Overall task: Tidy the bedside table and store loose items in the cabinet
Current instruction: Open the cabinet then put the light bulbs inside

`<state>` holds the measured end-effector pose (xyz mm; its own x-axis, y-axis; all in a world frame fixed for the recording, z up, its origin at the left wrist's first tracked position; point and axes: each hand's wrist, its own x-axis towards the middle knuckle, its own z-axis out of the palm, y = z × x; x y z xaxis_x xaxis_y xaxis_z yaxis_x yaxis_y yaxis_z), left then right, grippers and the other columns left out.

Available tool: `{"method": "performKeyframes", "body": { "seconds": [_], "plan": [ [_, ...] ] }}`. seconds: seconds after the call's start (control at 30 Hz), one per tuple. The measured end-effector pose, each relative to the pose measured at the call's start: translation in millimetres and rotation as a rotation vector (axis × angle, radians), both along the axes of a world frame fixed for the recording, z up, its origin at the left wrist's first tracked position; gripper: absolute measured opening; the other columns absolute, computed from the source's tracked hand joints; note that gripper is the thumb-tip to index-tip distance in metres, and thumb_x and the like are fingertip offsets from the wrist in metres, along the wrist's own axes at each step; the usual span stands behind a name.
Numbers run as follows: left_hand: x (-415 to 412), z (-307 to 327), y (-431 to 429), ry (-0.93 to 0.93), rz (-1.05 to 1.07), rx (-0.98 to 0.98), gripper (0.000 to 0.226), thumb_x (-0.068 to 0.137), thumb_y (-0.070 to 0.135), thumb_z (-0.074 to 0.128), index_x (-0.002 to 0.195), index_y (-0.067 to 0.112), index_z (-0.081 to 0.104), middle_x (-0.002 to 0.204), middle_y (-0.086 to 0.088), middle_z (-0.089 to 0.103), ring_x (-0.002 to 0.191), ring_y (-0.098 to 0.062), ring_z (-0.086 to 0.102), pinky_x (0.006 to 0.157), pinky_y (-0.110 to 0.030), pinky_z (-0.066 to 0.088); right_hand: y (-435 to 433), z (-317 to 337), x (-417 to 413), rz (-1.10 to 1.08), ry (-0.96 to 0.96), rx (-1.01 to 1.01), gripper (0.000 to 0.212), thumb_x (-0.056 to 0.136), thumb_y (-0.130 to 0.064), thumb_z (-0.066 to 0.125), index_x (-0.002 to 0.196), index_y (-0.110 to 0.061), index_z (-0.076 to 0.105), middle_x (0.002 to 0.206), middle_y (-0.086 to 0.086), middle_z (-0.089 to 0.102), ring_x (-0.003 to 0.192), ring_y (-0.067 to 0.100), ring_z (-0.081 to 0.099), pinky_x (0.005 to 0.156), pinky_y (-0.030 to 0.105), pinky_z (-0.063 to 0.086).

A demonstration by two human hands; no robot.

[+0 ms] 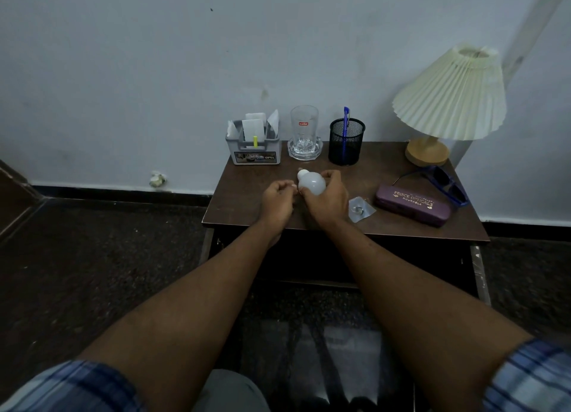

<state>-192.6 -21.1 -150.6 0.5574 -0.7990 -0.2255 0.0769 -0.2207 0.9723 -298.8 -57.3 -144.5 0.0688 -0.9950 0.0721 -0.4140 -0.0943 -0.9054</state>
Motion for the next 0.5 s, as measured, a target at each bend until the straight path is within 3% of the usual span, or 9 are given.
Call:
{"method": "performKeyframes", "body": {
  "seconds": [0.07, 0.2, 0.3, 0.37, 0.5],
  "plan": [
    [2.8, 3.6, -0.6, 0.060, 0.028, 0.025, 0.021, 0.098, 0.018, 0.057, 0.119, 0.017, 0.062, 0.097, 0.000, 0.067, 0.072, -0.011, 0.059, 0.067, -0.028, 0.051, 3.6, 1.1, -2.6, 0.021, -0.023, -0.007, 0.054, 0.080, -0.028, 0.079, 0.125, -0.016, 0.053, 0.126, 0.005, 0.061, 0.115, 0.023, 0.059, 0.098, 0.040, 0.049],
    [9.4, 10.5, 2.7, 0.126, 0.090, 0.053, 0.038, 0.098, 0.020, 0.060, 0.136, 0.018, 0.053, 0.090, 0.005, 0.062, 0.078, -0.014, 0.059, 0.079, -0.035, 0.054, 13.4, 1.8, -12.8, 0.084, -0.102, -0.009, 0.055, 0.077, -0.021, 0.081, 0.125, -0.018, 0.054, 0.123, 0.004, 0.063, 0.107, 0.021, 0.063, 0.092, 0.037, 0.054],
    [13.3, 17.9, 7.3, 0.188, 0.121, 0.057, 0.045, 0.099, 0.026, 0.060, 0.142, 0.020, 0.049, 0.093, 0.007, 0.060, 0.095, -0.021, 0.063, 0.092, -0.040, 0.055, 20.0, 1.5, -23.8, 0.144, -0.162, -0.006, 0.055, 0.077, -0.016, 0.081, 0.125, -0.019, 0.054, 0.117, 0.000, 0.062, 0.094, 0.014, 0.066, 0.079, 0.023, 0.055],
    [14.9, 23.7, 10.9, 0.220, 0.117, 0.042, 0.043, 0.099, 0.025, 0.061, 0.140, 0.017, 0.050, 0.100, 0.002, 0.063, 0.100, -0.024, 0.064, 0.092, -0.041, 0.055, 24.3, 2.2, -30.0, 0.193, -0.183, -0.005, 0.054, 0.078, -0.012, 0.081, 0.125, -0.018, 0.054, 0.115, -0.002, 0.061, 0.089, 0.008, 0.065, 0.074, 0.017, 0.054],
    [17.2, 32.7, 20.7, 0.181, 0.092, -0.013, 0.018, 0.098, 0.017, 0.062, 0.114, 0.010, 0.065, 0.100, -0.012, 0.069, 0.074, -0.020, 0.067, 0.070, -0.029, 0.056, 27.5, 9.1, -39.8, 0.283, -0.225, 0.012, 0.052, 0.078, 0.002, 0.077, 0.124, -0.014, 0.056, 0.123, 0.006, 0.063, 0.093, 0.015, 0.068, 0.074, 0.018, 0.056]
  ]
}}
